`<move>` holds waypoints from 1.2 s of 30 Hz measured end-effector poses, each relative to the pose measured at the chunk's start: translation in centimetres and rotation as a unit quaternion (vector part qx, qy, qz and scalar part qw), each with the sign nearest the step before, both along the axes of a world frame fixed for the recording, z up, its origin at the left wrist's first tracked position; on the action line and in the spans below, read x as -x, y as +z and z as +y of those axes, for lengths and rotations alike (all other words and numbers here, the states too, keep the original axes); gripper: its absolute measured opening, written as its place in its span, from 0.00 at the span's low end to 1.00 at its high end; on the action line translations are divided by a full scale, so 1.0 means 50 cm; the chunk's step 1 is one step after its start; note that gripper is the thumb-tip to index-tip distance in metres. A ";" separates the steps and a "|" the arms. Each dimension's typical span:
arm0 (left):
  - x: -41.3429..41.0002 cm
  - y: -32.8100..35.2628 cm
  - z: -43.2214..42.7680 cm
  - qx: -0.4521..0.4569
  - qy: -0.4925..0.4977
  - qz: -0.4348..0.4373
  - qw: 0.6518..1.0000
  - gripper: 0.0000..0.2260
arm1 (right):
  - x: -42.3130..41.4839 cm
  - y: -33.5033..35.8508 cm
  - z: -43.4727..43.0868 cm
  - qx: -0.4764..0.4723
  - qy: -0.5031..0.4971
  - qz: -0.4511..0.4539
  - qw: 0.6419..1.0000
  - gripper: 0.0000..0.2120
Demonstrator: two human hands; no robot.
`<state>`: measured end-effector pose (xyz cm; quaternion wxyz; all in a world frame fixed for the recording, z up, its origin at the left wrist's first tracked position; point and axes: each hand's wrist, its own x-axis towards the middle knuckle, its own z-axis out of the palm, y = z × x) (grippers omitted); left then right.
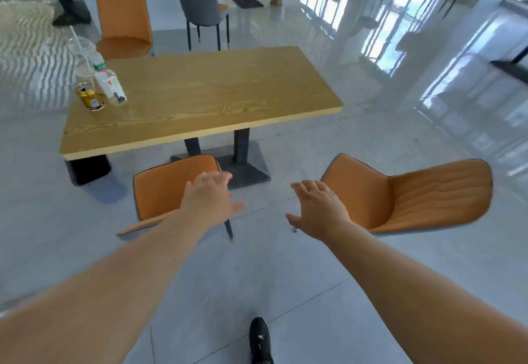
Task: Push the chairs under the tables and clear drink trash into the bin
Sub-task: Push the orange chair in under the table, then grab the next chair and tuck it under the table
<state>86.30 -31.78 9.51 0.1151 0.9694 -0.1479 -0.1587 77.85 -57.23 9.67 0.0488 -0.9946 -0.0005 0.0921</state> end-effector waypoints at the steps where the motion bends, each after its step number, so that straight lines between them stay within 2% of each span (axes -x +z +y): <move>1: 0.009 0.026 -0.058 0.023 -0.018 0.001 1.000 0.37 | 0.025 0.027 -0.048 0.012 -0.016 -0.009 1.000 0.36; 4: 0.055 0.089 -0.241 0.089 -0.056 0.012 0.994 0.37 | 0.103 0.097 -0.197 0.044 -0.072 -0.031 0.996 0.34; 11: 0.155 0.134 -0.678 0.119 -0.149 0.019 0.982 0.39 | 0.242 0.155 -0.576 0.041 -0.194 -0.093 0.976 0.30; 17: 0.198 0.051 -1.117 0.114 -0.176 0.025 0.978 0.38 | 0.246 0.053 -0.981 0.027 -0.210 -0.072 0.975 0.28; 21: 0.224 -0.053 -1.378 0.094 -0.154 0.105 0.978 0.39 | 0.235 -0.054 -1.232 0.010 -0.180 -0.015 0.984 0.28; 24: 0.233 -0.127 -1.529 0.084 -0.118 0.158 0.977 0.43 | 0.208 -0.116 -1.376 0.038 -0.125 0.026 0.991 0.32; 28: 0.223 -0.204 -1.666 0.064 -0.112 0.177 0.976 0.48 | 0.135 -0.178 -1.485 0.073 -0.066 0.059 0.993 0.44; 30: 0.208 -0.229 -1.698 0.044 -0.109 0.157 0.981 0.46 | 0.102 -0.206 -1.506 0.086 -0.041 0.068 0.993 0.46; 33: 0.177 -0.244 -1.699 0.042 -0.073 0.149 0.985 0.38 | 0.063 -0.240 -1.512 0.109 -0.006 0.090 0.990 0.43; 36: 0.158 -0.235 -1.661 0.038 -0.056 0.192 0.979 0.26 | 0.016 -0.256 -1.488 0.135 0.021 0.111 0.984 0.33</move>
